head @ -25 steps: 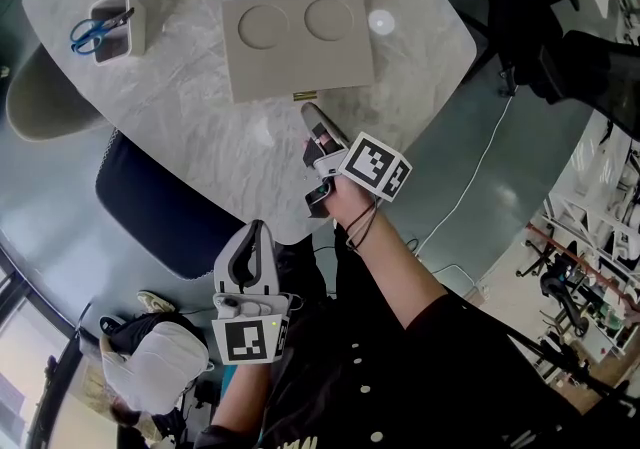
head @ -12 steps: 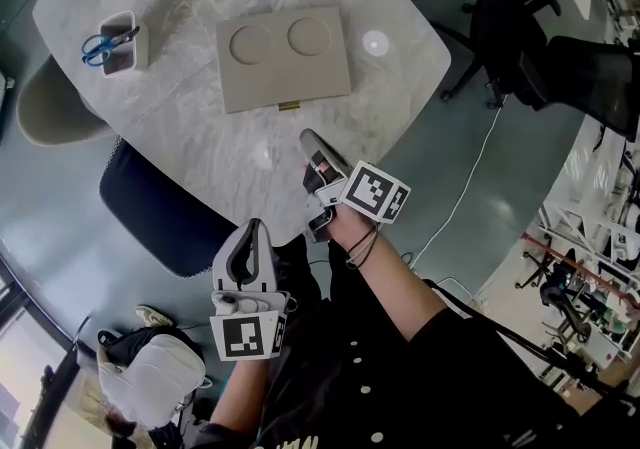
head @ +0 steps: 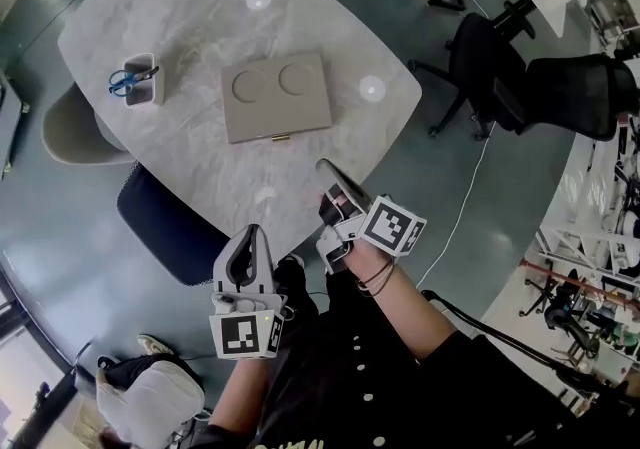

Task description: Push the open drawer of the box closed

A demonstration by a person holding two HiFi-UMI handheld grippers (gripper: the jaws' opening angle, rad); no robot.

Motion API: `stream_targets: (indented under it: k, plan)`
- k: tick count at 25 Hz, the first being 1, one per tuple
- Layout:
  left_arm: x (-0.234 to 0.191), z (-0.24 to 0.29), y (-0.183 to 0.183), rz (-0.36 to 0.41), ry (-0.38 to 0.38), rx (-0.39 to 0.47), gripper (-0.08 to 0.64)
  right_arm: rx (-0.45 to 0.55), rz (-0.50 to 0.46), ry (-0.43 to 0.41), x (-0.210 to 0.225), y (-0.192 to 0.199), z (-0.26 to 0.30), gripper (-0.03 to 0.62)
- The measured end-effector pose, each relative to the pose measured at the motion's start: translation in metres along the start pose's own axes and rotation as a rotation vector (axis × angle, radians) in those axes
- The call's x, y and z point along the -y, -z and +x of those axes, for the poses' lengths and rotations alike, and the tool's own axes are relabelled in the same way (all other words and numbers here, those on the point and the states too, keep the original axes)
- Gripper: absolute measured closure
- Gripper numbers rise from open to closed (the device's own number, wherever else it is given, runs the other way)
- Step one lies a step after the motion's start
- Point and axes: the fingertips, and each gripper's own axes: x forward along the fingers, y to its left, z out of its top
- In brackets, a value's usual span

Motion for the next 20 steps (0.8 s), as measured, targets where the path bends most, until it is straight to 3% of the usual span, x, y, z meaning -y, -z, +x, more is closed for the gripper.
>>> stream_targets:
  k: [5, 20]
  plan:
    - [0.004, -0.005, -0.026, 0.009, 0.0, 0.049, 0.543, 0.032, -0.039, -0.049, -0.03, -0.021, -0.029, 0.595]
    - [0.035, -0.036, -0.09, 0.053, 0.017, 0.18, 0.543, 0.135, -0.391, -0.099, -0.089, -0.059, -0.101, 0.595]
